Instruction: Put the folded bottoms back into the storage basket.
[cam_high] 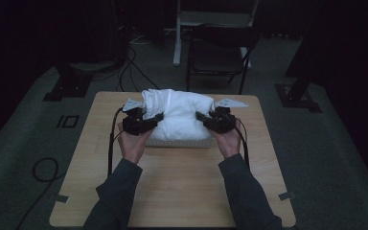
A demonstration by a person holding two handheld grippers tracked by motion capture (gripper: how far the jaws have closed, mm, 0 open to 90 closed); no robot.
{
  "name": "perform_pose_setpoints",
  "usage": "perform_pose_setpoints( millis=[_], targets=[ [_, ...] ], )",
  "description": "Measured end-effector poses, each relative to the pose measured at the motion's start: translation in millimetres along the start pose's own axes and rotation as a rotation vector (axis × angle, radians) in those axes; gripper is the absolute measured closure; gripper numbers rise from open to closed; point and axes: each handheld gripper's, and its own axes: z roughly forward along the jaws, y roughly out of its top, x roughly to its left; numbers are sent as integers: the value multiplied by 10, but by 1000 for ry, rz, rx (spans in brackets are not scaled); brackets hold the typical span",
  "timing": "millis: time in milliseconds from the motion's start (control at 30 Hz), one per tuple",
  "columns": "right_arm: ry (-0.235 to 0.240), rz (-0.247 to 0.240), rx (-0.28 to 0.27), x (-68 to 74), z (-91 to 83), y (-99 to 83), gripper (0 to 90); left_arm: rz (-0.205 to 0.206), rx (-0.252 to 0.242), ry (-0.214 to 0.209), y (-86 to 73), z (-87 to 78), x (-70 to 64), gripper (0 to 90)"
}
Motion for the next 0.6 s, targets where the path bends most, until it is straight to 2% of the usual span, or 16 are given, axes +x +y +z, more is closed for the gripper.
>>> perform_pose_setpoints(
  millis=[300,600],
  targets=[
    [-16,20,18,-73,99,10,699,-11,10,11,24,105,51,537],
    [-26,28,38,-99,205,22,699,-46,25,15,22,188,146,537]
  ],
)
